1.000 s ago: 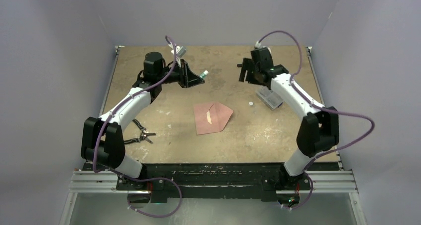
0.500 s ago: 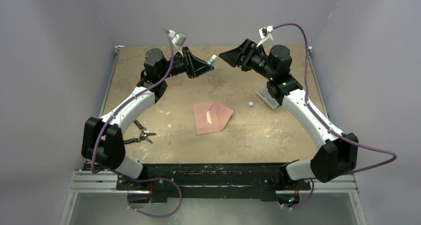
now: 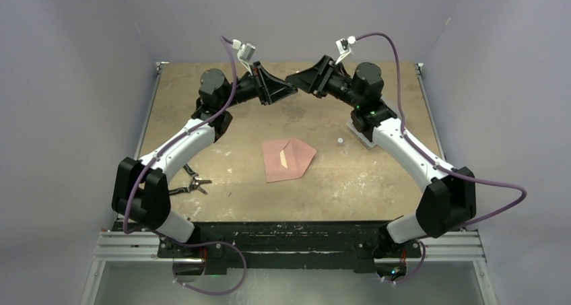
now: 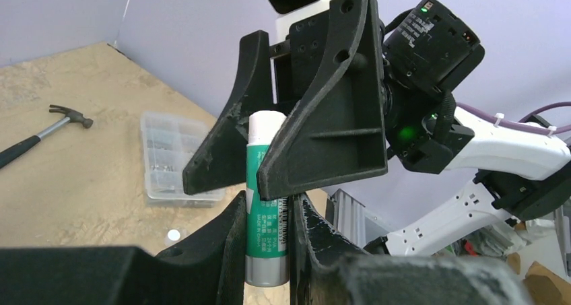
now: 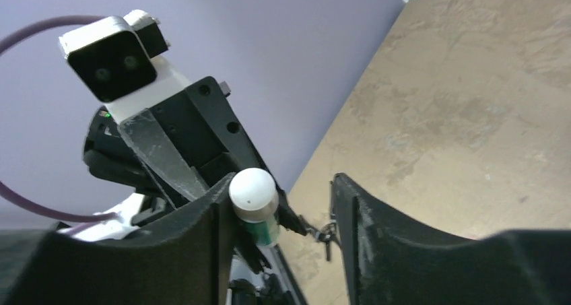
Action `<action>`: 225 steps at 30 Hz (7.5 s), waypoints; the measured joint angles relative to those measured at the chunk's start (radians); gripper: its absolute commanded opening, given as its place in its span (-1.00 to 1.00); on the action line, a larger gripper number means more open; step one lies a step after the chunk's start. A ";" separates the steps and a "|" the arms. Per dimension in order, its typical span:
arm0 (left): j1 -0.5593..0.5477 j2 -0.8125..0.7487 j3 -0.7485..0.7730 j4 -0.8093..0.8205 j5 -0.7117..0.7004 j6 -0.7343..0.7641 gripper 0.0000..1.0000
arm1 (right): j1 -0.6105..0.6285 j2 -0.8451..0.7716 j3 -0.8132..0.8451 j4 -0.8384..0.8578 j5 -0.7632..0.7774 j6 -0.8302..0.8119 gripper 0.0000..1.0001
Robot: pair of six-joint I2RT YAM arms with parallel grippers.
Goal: Place the letter into the envelope and seal it
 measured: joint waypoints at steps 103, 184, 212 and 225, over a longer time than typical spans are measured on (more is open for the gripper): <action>0.067 -0.039 -0.023 0.246 -0.146 -0.370 -1.00 | 0.035 0.037 -0.093 0.385 -0.106 0.107 0.01; 0.095 -0.049 -0.023 0.229 -0.192 -0.422 -1.00 | 0.051 0.126 -0.019 0.471 -0.149 0.232 -0.47; 0.087 -0.031 0.006 0.592 -0.208 -0.422 -1.00 | 0.090 0.151 0.002 0.575 -0.016 0.767 0.42; 0.087 -0.056 0.071 0.232 -0.264 -0.425 -1.00 | 0.103 0.028 0.115 0.270 0.017 0.077 0.45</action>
